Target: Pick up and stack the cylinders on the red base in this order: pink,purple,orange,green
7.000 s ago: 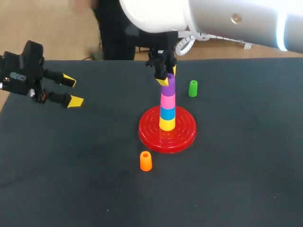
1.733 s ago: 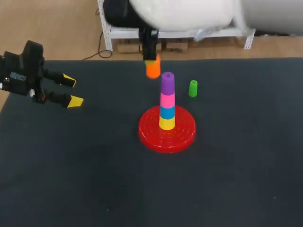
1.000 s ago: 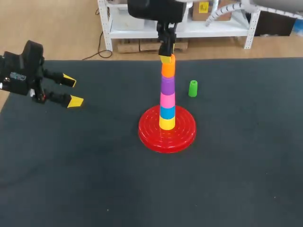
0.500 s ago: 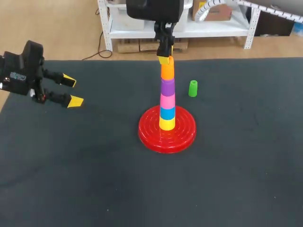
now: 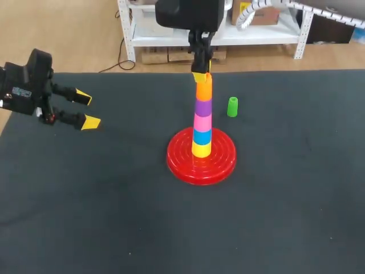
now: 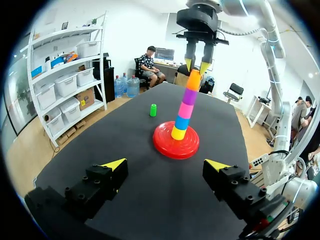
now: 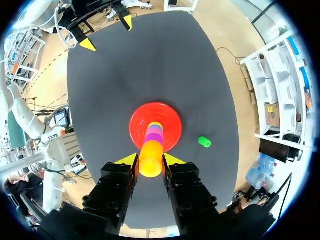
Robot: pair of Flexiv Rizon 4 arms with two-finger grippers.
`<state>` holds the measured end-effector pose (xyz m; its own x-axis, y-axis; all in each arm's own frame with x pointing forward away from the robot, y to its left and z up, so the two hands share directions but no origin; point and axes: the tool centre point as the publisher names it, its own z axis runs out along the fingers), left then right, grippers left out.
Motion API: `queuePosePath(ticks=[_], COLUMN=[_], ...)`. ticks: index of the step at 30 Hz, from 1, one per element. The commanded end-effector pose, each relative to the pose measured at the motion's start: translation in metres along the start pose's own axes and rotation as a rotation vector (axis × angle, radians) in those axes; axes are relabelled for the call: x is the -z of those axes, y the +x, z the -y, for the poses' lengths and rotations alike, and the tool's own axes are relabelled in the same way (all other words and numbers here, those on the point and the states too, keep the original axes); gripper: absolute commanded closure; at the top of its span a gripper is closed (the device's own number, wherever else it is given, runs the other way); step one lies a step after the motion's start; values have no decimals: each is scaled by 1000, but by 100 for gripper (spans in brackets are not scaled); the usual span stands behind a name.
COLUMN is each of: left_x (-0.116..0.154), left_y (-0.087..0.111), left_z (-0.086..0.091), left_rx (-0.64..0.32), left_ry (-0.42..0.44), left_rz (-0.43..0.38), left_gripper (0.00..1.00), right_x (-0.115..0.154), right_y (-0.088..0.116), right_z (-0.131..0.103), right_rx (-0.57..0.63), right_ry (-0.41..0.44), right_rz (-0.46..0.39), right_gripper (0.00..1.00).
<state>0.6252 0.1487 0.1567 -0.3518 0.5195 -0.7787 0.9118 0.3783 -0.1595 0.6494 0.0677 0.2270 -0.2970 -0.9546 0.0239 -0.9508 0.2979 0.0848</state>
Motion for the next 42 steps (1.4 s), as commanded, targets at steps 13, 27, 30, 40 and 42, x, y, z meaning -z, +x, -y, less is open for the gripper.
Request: queuePosePath(ticks=[13,27,30,40,42], left_x=[0,0,0,0,0], left_y=[2,2,2,2,2], left_z=[0,0,0,0,0], left_rx=[-3,-3,-3,-3,-3], left_ry=[-1,-1,-1,-1,-1], left_rz=[6,6,6,6,6], left_gripper=[0,0,0,0,0], right_x=[35,-48,-73,-122,-123], right_y=[5,53,58,58,57], right_z=[10,102,111,130,132], right_rx=[10,-401,-419,-396,-378], right_ry=[63,53,49,54,60], right_rz=[198,154,130,92,96], right_gripper=[0,0,0,0,0])
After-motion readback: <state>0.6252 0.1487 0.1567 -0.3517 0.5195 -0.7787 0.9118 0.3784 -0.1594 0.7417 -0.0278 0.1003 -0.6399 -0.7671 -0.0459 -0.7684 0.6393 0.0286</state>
